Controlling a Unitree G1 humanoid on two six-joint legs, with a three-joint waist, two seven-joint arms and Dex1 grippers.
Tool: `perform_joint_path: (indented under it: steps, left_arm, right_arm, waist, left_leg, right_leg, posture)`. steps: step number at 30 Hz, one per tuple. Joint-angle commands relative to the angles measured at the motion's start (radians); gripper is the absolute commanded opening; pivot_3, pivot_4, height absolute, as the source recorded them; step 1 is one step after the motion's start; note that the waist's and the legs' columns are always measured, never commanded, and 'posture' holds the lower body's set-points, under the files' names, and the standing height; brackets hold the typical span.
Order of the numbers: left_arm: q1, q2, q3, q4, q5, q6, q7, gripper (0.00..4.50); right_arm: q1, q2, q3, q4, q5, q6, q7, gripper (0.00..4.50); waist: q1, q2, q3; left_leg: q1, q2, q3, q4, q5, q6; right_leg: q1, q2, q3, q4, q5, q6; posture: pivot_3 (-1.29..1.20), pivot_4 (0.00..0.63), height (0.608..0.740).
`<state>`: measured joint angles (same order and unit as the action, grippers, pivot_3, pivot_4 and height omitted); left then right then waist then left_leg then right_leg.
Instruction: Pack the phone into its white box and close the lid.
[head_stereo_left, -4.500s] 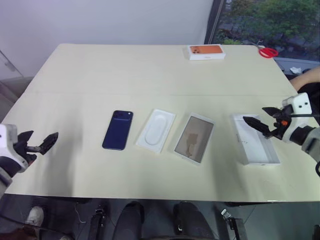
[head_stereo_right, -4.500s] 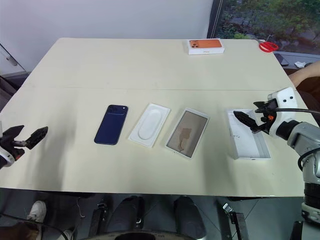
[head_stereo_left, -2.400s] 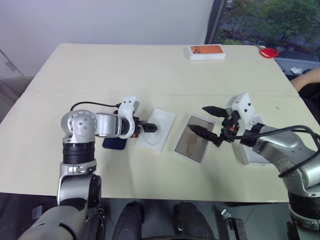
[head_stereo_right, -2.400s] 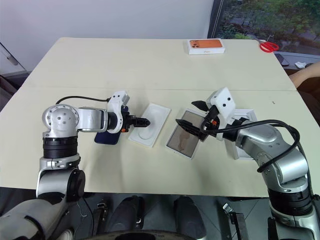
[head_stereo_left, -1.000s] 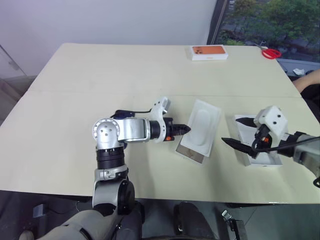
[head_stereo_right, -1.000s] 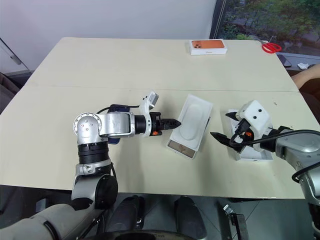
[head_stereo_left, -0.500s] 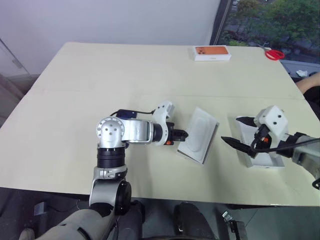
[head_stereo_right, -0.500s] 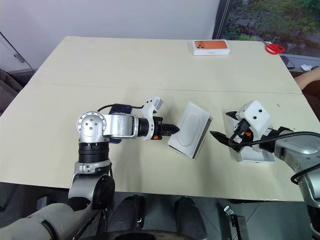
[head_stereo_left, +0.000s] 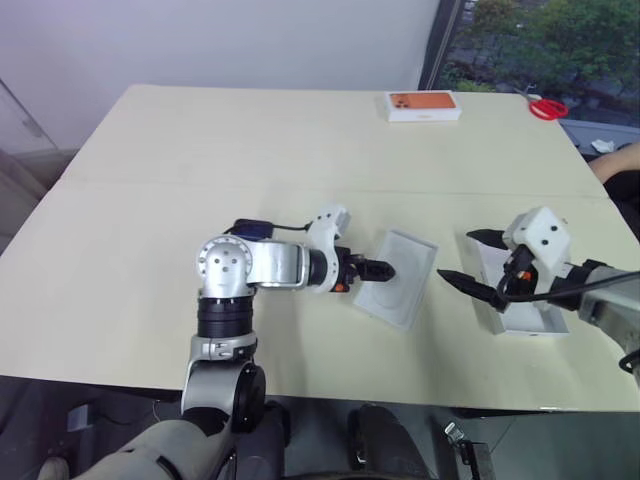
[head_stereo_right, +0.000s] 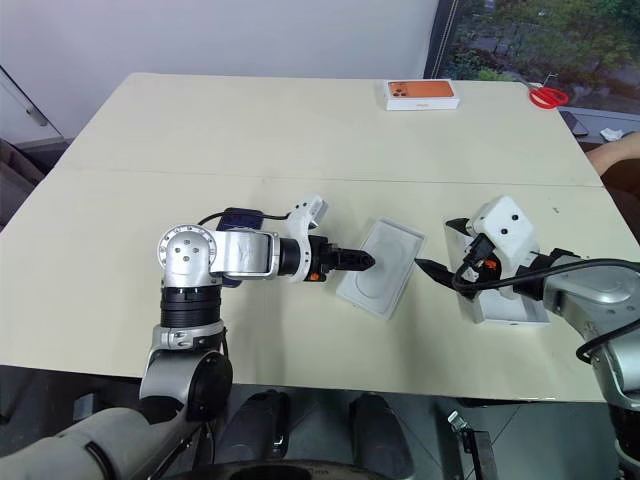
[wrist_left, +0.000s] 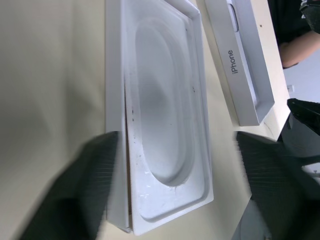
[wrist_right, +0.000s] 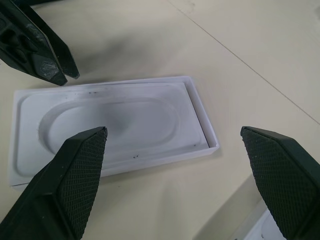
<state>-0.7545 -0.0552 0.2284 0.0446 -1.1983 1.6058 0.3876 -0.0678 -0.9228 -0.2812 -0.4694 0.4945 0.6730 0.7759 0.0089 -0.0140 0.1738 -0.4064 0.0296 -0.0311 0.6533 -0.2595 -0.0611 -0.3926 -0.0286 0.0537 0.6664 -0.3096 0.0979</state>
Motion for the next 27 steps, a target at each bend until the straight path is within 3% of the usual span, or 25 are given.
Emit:
perform_joint_path:
  steps: [1,2,4,11,15,20,27]
  left_arm:
    - [-0.044,0.057,0.048,-0.071,-0.015,-0.013,-0.072,3.83]
    - [-0.046,0.101,0.044,-0.103,-0.003,-0.044,-0.117,3.83]
    - [-0.016,0.232,-0.029,-0.205,0.083,-0.146,-0.247,3.89]
    - [0.176,0.588,-0.294,-0.386,0.393,-0.55,-0.696,3.89]
    - [0.278,0.713,-0.384,-0.427,0.513,-0.742,-0.928,3.89]
    - [0.393,0.802,-0.396,-0.473,0.58,-0.916,-1.146,3.89]
    - [0.466,0.84,-0.38,-0.494,0.627,-0.988,-1.244,3.89]
  right_arm:
    - [-0.046,0.019,0.024,-0.03,0.001,0.024,-0.038,4.5]
    - [-0.06,0.025,0.043,-0.033,0.001,0.04,-0.05,4.5]
    - [-0.09,0.046,0.079,-0.042,0.025,0.099,-0.075,3.64]
    - [-0.203,0.116,0.226,-0.004,-0.052,0.239,-0.212,0.11]
    - [-0.263,0.153,0.334,0.045,-0.128,0.251,-0.257,0.04]
    - [-0.338,0.224,0.439,0.106,-0.203,0.278,-0.306,0.04]
    - [-0.405,0.287,0.495,0.227,-0.313,0.265,-0.373,0.04]
  waist:
    - [-0.005,0.0,0.0]
    - [-0.006,0.0,0.0]
    - [-0.014,0.0,0.0]
    - [-0.021,0.001,0.0]
    - [-0.019,0.0,0.0]
    - [-0.024,0.001,0.0]
    - [-0.021,0.001,0.0]
  left_leg:
    - [0.0,0.0,0.0,0.0,0.0,0.0]
    - [0.0,0.0,0.0,0.0,0.0,0.0]
    - [0.0,0.0,0.0,-0.001,0.002,-0.003]
    - [0.001,0.0,0.001,-0.004,0.005,-0.009]
    - [-0.001,0.0,0.001,-0.004,0.003,-0.004]
    - [-0.001,0.001,0.001,-0.004,0.002,-0.003]
    - [-0.002,0.001,0.002,-0.004,0.001,-0.002]
  right_leg:
    - [0.0,0.0,0.0,0.0,0.0,0.0]
    - [-0.001,0.0,0.0,0.0,0.0,0.0]
    - [-0.001,0.0,0.0,0.0,0.0,0.0]
    - [-0.001,0.0,0.0,0.0,0.0,0.0]
    - [-0.003,-0.001,0.0,-0.001,0.0,-0.001]
    - [-0.004,0.0,0.001,-0.001,0.0,-0.001]
    - [-0.004,0.0,0.001,0.0,0.0,-0.001]
  posture:
    - [0.0,0.15,0.74]
    - [0.0,0.15,0.74]
    - [0.0,0.15,0.74]
    - [0.0,0.15,0.74]
    - [0.0,0.15,0.74]
    - [0.0,0.15,0.74]
    - [0.0,0.15,0.74]
